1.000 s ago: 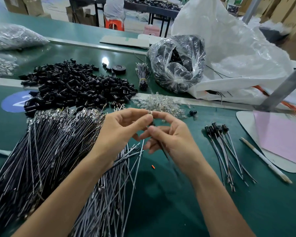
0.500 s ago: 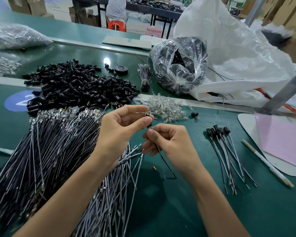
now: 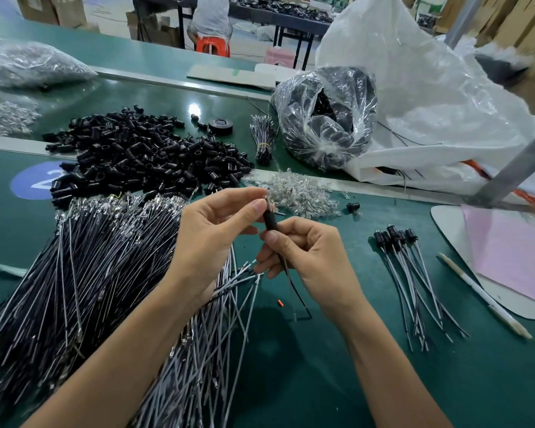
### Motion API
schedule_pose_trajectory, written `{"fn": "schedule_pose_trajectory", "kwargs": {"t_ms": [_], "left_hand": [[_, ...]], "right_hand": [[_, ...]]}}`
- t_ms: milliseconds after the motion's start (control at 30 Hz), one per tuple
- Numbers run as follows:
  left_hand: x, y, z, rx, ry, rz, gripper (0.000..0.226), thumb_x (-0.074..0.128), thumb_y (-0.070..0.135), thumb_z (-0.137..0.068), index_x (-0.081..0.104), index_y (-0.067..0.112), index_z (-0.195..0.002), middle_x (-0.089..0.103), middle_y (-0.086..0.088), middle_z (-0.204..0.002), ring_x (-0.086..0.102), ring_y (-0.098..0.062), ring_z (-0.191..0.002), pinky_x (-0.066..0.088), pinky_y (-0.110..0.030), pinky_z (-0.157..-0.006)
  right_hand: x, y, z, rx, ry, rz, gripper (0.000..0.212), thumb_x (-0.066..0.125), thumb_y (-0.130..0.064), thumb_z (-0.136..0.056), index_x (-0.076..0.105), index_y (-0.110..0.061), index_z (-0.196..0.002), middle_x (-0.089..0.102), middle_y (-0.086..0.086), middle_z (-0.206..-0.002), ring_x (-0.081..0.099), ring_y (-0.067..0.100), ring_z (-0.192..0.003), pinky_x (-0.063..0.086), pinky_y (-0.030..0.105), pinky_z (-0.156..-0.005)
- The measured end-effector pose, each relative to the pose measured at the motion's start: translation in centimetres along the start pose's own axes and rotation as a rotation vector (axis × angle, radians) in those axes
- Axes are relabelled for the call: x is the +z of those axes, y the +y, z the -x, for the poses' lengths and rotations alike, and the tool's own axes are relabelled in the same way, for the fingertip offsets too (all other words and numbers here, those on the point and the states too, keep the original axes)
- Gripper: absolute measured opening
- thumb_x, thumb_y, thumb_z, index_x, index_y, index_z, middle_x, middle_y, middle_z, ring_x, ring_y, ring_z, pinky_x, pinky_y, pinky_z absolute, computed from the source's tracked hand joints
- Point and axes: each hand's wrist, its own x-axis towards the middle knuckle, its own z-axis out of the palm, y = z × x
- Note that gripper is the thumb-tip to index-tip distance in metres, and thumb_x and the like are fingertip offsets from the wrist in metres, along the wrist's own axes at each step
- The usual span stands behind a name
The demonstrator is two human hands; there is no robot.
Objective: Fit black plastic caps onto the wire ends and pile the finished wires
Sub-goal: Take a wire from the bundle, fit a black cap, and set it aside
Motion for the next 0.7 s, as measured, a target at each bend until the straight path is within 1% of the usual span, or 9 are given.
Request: {"fn": "schedule_pose_trajectory", "kwargs": {"t_ms": [167, 267, 367, 500, 700], "left_hand": [[-0.27, 0.01, -0.1, -0.002, -0.02, -0.001, 0.018, 0.077, 0.032, -0.064, 0.078, 0.021, -0.078, 0.076, -0.004, -0.083, 0.069, -0.014, -0.08, 0.056, -0.023, -0.07], [-0.34, -0.12, -0.13, 0.008, -0.034, -0.011, 0.011, 0.074, 0.027, -0.072, 0.076, 0.019, -0.08, 0.076, -0.005, -0.085, 0.07, -0.014, -0.081, 0.056, -0.023, -0.07], [-0.28, -0.18, -0.11, 0.012, -0.023, -0.011, 0.012, 0.068, 0.023, -0.078, 0.071, 0.016, -0.086, 0.076, -0.005, -0.086, 0.07, -0.013, -0.08, 0.056, -0.022, -0.068], [-0.23, -0.13, -0.12, 0.001, -0.004, 0.001, 0.012, 0.067, 0.023, -0.079, 0.068, 0.014, -0.087, 0.076, -0.006, -0.086, 0.07, -0.013, -0.079, 0.055, -0.021, -0.067], [-0.17, 0.03, -0.09, -0.005, 0.002, 0.0, 0.013, 0.067, 0.022, -0.078, 0.066, 0.013, -0.087, 0.076, -0.007, -0.086, 0.071, -0.014, -0.079, 0.057, -0.023, -0.07]], "right_hand": [[0.04, 0.05, -0.01, 0.005, -0.017, -0.01, 0.008, 0.06, -0.007, -0.092, 0.063, -0.004, -0.085, 0.07, 0.008, -0.066, 0.069, 0.021, -0.057, 0.051, 0.022, -0.051], [0.02, 0.04, 0.03, 0.007, -0.026, -0.009, 0.009, 0.061, -0.012, -0.09, 0.063, -0.004, -0.086, 0.071, 0.008, -0.067, 0.069, 0.022, -0.057, 0.051, 0.022, -0.052], [0.0, 0.06, 0.06, 0.014, -0.037, 0.011, 0.009, 0.059, -0.008, -0.093, 0.064, -0.003, -0.087, 0.072, 0.009, -0.069, 0.069, 0.022, -0.059, 0.052, 0.023, -0.053], [0.06, -0.02, 0.02, 0.026, -0.041, 0.022, 0.012, 0.057, -0.005, -0.094, 0.064, -0.003, -0.085, 0.072, 0.009, -0.07, 0.069, 0.021, -0.06, 0.053, 0.023, -0.054], [0.08, -0.08, 0.13, 0.014, -0.04, 0.049, 0.014, 0.056, -0.005, -0.095, 0.066, -0.004, -0.085, 0.072, 0.008, -0.07, 0.069, 0.02, -0.059, 0.053, 0.022, -0.054]]}}
